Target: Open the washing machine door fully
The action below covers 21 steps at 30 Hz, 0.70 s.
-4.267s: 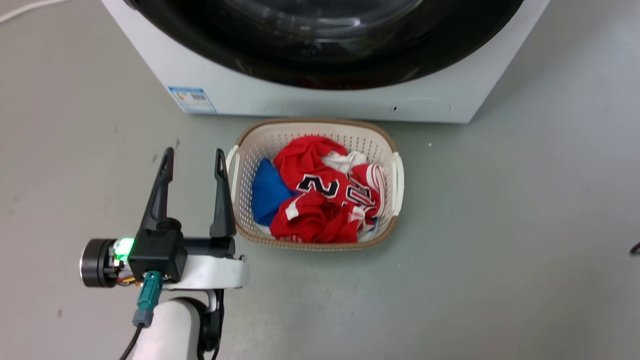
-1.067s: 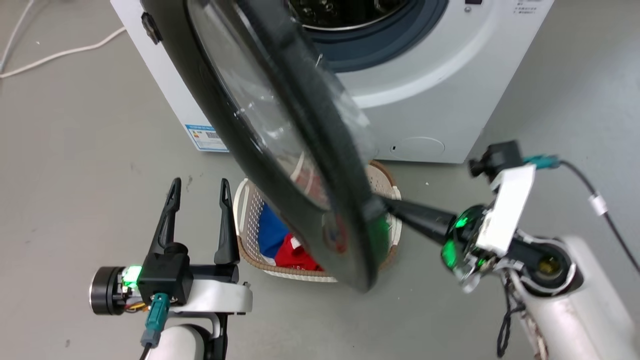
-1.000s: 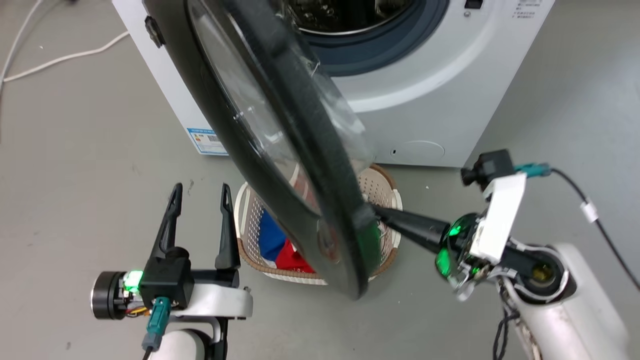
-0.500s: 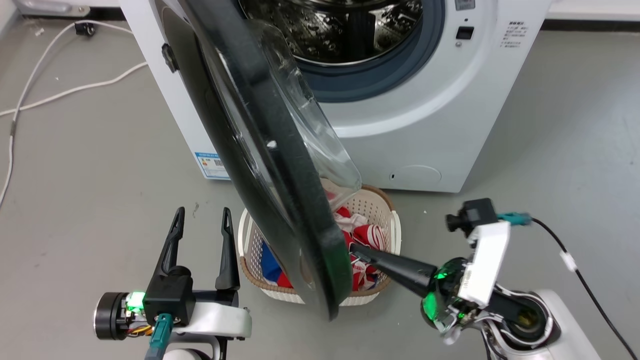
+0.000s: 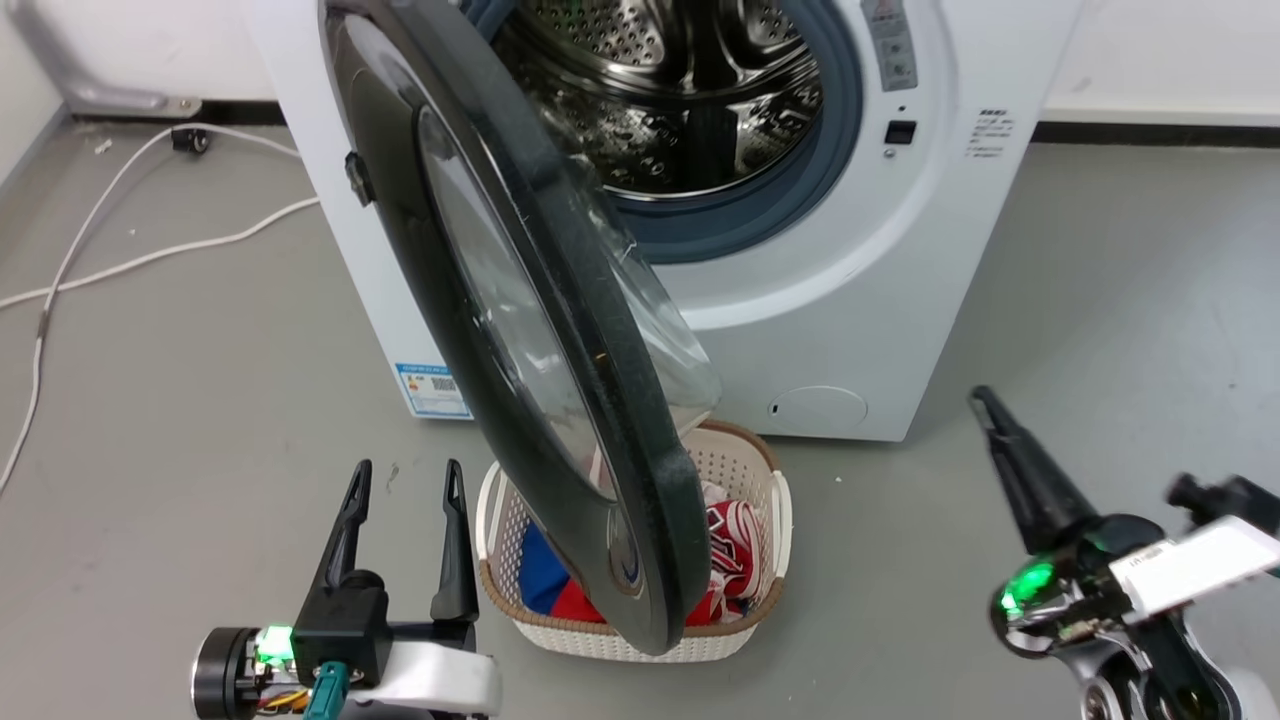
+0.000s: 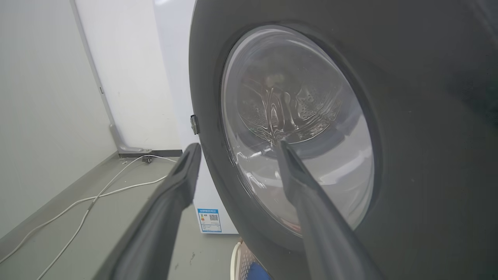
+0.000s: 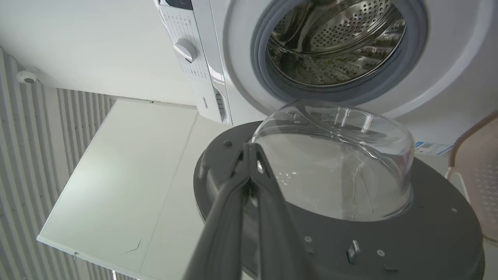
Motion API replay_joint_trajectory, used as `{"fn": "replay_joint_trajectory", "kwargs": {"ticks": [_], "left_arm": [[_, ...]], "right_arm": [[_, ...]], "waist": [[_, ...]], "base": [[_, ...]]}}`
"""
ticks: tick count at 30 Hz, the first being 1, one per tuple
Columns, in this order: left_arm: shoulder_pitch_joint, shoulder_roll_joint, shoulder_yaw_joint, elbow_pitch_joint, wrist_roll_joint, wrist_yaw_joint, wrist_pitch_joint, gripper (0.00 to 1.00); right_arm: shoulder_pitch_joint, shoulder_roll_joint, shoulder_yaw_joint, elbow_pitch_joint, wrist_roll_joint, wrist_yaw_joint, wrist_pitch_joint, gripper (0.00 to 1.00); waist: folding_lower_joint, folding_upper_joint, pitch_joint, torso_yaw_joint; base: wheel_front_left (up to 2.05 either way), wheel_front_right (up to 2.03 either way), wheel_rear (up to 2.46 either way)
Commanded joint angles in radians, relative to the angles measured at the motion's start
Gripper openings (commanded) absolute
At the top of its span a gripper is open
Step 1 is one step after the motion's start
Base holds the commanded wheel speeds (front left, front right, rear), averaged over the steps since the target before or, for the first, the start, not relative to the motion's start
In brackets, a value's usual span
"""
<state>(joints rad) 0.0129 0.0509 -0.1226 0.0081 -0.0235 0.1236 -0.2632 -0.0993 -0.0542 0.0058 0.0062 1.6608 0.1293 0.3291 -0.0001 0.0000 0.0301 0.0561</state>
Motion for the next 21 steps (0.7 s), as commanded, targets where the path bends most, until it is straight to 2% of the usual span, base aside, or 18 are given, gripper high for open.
{"fn": "replay_joint_trajectory", "kwargs": {"ticks": [1, 6, 10, 12, 13, 15, 18, 20, 21], "left_arm": [[0.012, -0.001, 0.004, 0.000, 0.003, 0.000, -0.002, 1.00], [0.023, 0.002, 0.014, -0.005, 0.012, -0.003, -0.002, 1.00], [0.030, 0.003, 0.018, -0.006, 0.012, -0.003, -0.002, 1.00], [0.036, 0.003, 0.020, -0.007, 0.014, -0.003, -0.002, 1.00], [0.039, 0.003, 0.022, -0.008, 0.014, -0.002, -0.002, 1.00], [0.039, 0.003, 0.021, -0.010, 0.016, -0.001, -0.002, 1.00], [0.038, 0.003, 0.021, -0.009, 0.018, -0.002, -0.002, 1.00], [0.036, 0.003, 0.021, -0.006, 0.019, -0.001, -0.002, 1.00], [0.036, 0.003, 0.021, -0.006, 0.019, -0.001, -0.002, 1.00]], "right_arm": [[0.030, 0.006, -0.010, -0.031, -0.052, 0.003, -0.060, 0.00], [0.069, -0.018, -0.017, -0.076, -0.312, 0.003, -0.314, 0.00], [0.086, -0.094, 0.042, -0.029, -0.649, 0.002, -0.555, 0.00], [0.075, -0.123, 0.055, -0.012, -0.834, 0.003, -0.589, 0.00], [0.064, -0.121, 0.028, -0.023, -0.937, 0.002, -0.594, 0.00], [0.060, -0.078, -0.016, -0.067, -1.116, 0.003, -0.593, 0.00], [0.088, -0.049, -0.050, -0.125, -1.365, 0.002, -0.594, 0.00], [0.110, -0.033, -0.055, -0.136, -1.482, 0.001, -0.594, 0.00], [0.110, -0.033, -0.055, -0.136, -1.482, 0.001, -0.594, 0.00]], "waist": [[0.0001, 0.0000, -0.014, -0.011], [0.0001, 0.0000, -0.026, -0.024], [0.0001, 0.0000, -0.034, -0.030], [0.0001, 0.0000, -0.037, -0.033], [0.0001, 0.0000, -0.038, -0.035], [0.0001, 0.0000, -0.038, -0.038], [0.0001, 0.0000, -0.037, -0.036], [0.0001, 0.0000, -0.037, -0.034], [0.0001, 0.0000, -0.037, -0.034]], "base": [[0.00, 0.00, 0.00], [0.00, 0.00, 0.00], [0.00, 0.00, 0.00], [0.00, 0.00, 0.00], [0.00, 0.00, 0.00], [0.00, 0.00, 0.00], [0.00, 0.00, 0.00], [0.00, 0.00, 0.00], [0.00, 0.00, 0.00]]}}
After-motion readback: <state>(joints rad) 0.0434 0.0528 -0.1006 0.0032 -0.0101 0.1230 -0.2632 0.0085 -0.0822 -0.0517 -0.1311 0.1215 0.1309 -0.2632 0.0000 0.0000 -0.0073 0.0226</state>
